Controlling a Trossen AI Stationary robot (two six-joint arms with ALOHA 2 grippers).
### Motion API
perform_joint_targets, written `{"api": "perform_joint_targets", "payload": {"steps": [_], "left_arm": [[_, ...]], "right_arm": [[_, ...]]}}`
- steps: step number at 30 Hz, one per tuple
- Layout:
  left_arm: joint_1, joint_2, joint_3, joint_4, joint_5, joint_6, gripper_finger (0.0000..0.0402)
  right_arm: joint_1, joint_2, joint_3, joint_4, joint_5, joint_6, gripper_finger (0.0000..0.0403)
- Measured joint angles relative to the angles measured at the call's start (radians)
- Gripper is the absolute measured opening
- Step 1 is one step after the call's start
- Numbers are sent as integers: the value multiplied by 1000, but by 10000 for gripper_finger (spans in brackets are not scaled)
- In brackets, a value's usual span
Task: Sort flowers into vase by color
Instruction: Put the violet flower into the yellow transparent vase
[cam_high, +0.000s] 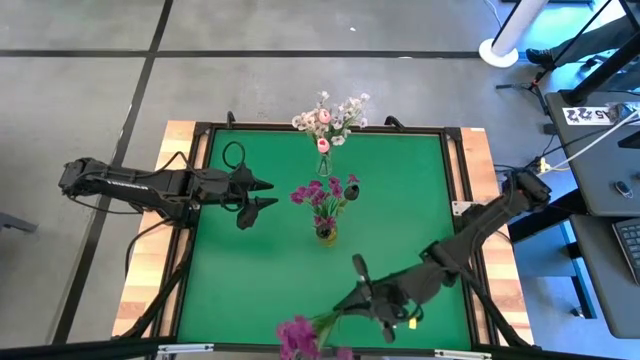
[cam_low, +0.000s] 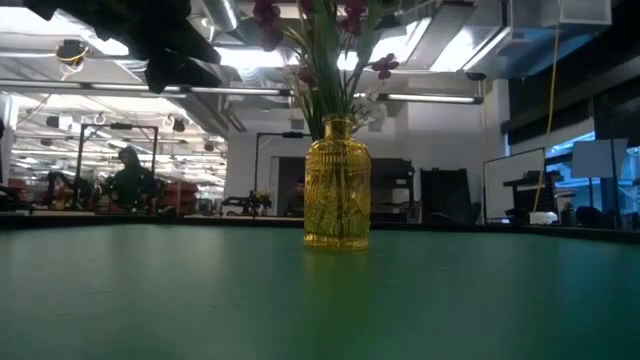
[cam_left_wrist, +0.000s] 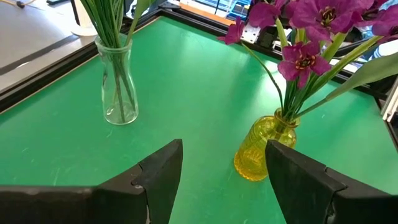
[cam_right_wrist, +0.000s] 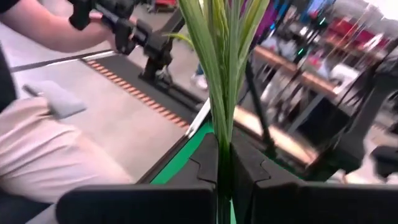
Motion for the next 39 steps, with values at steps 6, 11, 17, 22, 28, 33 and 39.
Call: {"api": "perform_joint_targets", "payload": {"steps": [6,11,17,22,28,33,39], "left_arm": [[-12,0,0,0,-1,-1,224],[-41,0,0,0,-1,-1,224],[-56,0,0,0,-25,0,224],[-55,-1,0,18,-50,1,224],[-62,0,0,84,-49,1,224],[-103,0,0,144,-44,35,224],[-133,0,0,184,-44,48,224]], "right_arm": [[-32,-10,-140,295,21,-59,11],[-115,-94,-439,738,20,-30,11],[-187,-121,-775,1431,-84,-76,13],[-233,-95,-807,1446,-57,-63,12],[-283,-32,-762,1448,-92,-53,13],[-333,-9,-762,1440,-45,-20,13],[-411,61,-724,1446,-68,56,13]]}}
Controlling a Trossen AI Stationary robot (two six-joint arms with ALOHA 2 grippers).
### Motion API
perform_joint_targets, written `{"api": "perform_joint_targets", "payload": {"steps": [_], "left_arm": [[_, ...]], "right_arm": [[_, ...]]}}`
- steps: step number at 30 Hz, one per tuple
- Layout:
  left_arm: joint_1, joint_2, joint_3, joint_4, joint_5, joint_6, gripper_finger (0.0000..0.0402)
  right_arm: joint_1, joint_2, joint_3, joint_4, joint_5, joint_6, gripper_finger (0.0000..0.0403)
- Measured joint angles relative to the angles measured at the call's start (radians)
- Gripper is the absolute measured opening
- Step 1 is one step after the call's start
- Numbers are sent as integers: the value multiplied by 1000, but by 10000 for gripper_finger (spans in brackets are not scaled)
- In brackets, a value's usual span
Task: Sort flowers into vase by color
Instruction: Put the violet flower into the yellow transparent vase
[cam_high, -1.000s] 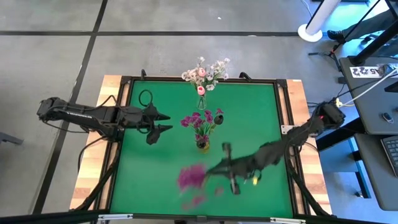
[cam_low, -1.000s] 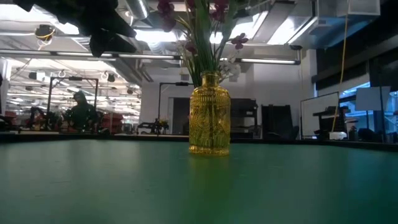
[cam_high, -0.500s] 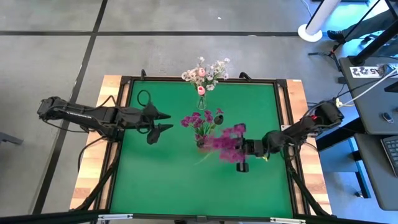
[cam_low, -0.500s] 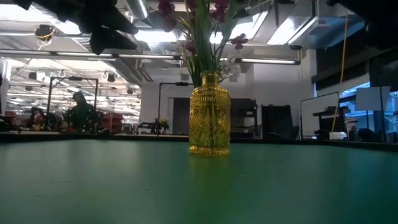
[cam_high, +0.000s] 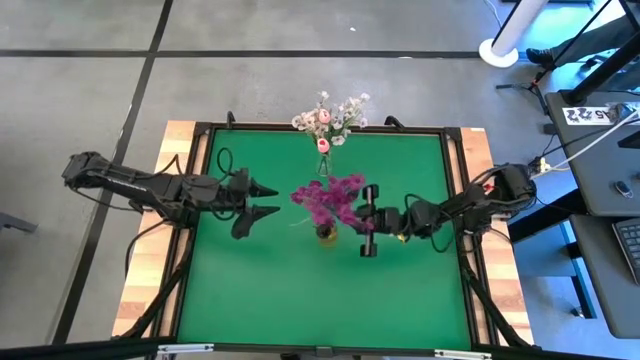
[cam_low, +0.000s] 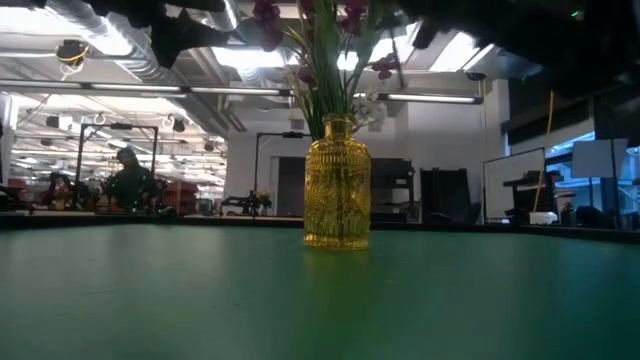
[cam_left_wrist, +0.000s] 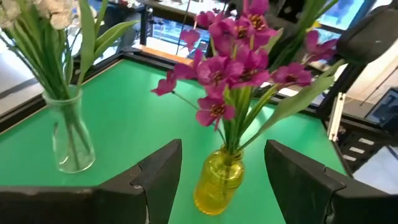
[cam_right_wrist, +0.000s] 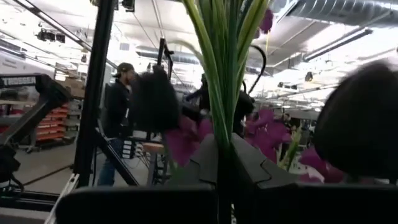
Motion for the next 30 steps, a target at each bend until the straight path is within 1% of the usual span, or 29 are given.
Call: {"api": "perform_joint_targets", "payload": {"steps": [3,10,13,19,25,30], "left_arm": [[-12,0,0,24,0,6,224],[-34,0,0,102,-1,32,224],[-49,0,0,183,0,60,224],[-91,5,0,332,-3,182,224],[-105,85,11,426,-18,257,224],[-105,195,90,426,-18,298,224]], "right_arm": [[-22,38,40,1,-27,25,13],[-21,98,128,-2,-69,21,13],[-21,98,129,-1,-68,13,13],[-21,97,130,-1,-41,-6,13],[-21,97,130,0,-40,-9,14],[-22,97,130,0,-40,-9,14]]}}
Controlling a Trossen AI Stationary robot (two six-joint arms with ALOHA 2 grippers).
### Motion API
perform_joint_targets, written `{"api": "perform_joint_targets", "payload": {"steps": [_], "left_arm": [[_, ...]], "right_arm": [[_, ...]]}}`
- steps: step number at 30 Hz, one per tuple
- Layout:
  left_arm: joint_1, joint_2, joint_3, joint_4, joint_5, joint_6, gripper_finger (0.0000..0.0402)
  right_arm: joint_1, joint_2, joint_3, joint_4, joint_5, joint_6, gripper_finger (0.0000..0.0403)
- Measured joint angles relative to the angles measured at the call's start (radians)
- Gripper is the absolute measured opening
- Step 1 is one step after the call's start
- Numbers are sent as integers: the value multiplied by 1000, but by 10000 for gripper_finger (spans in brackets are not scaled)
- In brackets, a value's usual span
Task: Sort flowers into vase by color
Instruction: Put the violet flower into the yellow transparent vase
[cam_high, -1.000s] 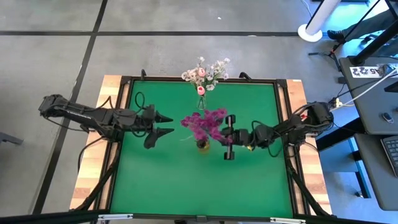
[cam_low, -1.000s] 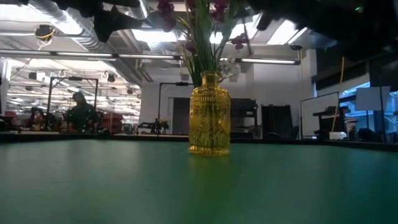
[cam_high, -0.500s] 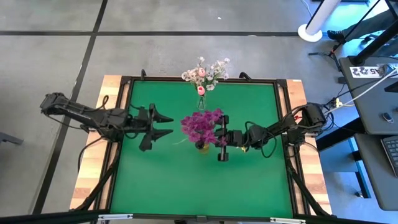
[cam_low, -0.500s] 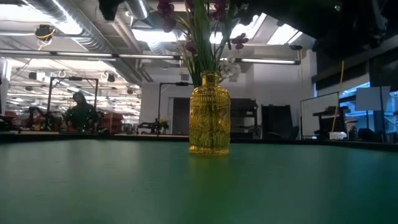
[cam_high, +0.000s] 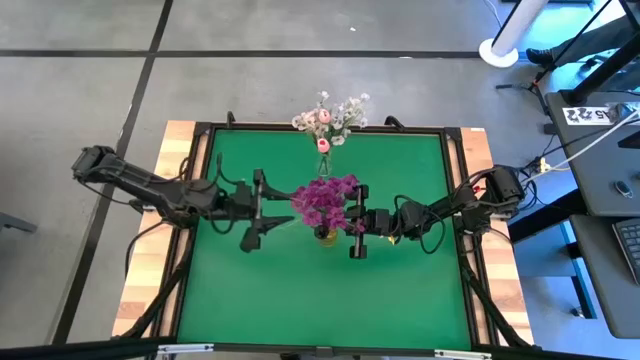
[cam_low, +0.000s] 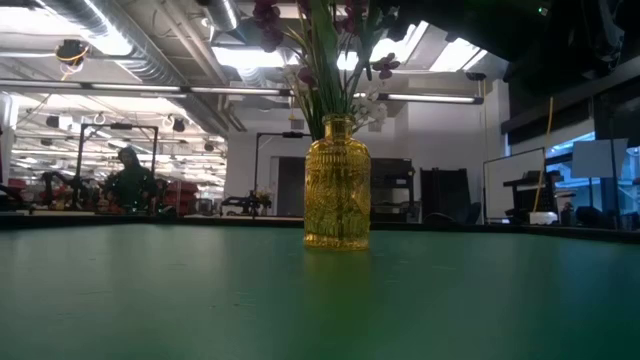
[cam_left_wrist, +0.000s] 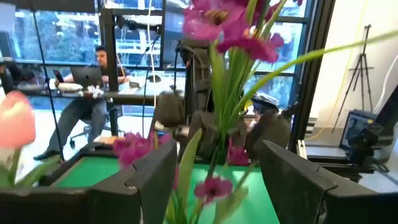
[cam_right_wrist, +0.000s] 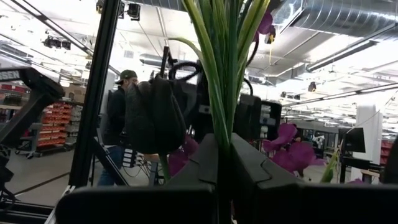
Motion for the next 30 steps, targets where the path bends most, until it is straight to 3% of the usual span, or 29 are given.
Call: {"api": "perform_joint_targets", "payload": {"steps": [12,30], "left_arm": [[13,235,234,-47,0,112,224],[96,318,291,-27,72,40,224]], "right_arm": [[0,-1,1,0,0,0,14],[0,-2,11,1,-3,0,14]]}}
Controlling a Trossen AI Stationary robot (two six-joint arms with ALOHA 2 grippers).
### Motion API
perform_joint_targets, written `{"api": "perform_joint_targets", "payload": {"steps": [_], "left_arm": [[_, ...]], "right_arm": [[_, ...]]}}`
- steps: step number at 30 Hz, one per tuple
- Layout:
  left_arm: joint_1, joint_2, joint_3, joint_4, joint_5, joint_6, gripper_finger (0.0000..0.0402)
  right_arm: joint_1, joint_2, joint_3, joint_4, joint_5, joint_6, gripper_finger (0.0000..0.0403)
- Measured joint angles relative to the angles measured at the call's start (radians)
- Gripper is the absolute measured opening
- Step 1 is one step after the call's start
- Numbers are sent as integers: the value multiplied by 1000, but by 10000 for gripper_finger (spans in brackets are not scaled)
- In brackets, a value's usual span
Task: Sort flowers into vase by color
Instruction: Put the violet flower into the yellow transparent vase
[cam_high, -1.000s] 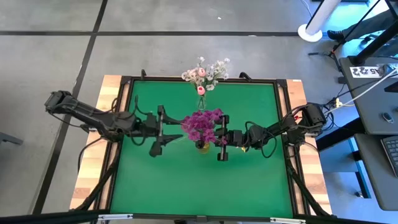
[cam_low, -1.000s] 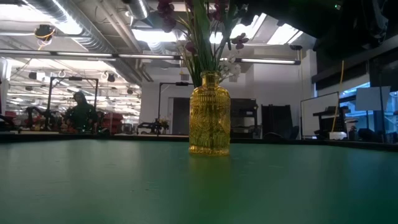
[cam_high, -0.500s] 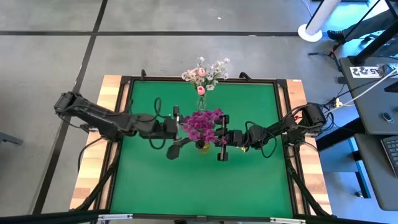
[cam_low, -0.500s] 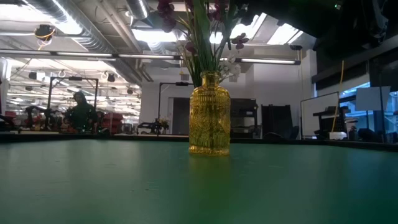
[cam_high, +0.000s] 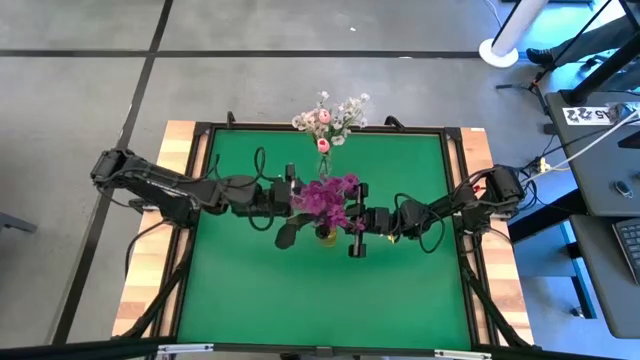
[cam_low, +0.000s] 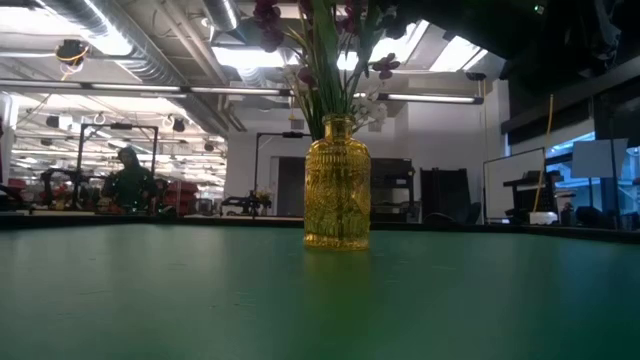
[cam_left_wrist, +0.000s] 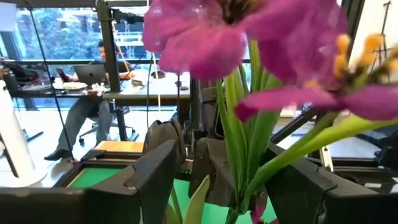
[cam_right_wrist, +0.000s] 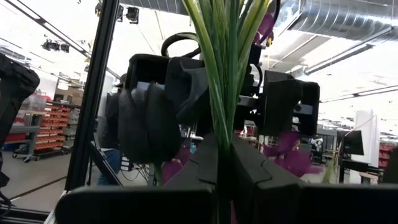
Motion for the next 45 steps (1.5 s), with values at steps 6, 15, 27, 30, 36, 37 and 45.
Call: {"api": "perform_joint_targets", "payload": {"steps": [6,15,27,30,36,37,45], "left_arm": [[-3,0,0,4,5,1,216],[-4,0,0,5,22,9,110],[-4,0,0,8,19,9,5],[-4,0,0,9,14,11,3],[-4,-12,0,8,15,26,2],[-7,-20,0,3,14,28,2],[-23,-50,0,3,17,35,1]], "right_arm": [[0,0,16,-1,-7,0,14],[0,0,16,-2,3,-18,14],[3,0,16,-2,31,-48,69],[4,0,16,-5,47,-64,114],[12,0,16,-30,73,-73,203],[18,-1,16,-35,92,-84,215],[125,-72,16,-163,277,-255,281]]}}
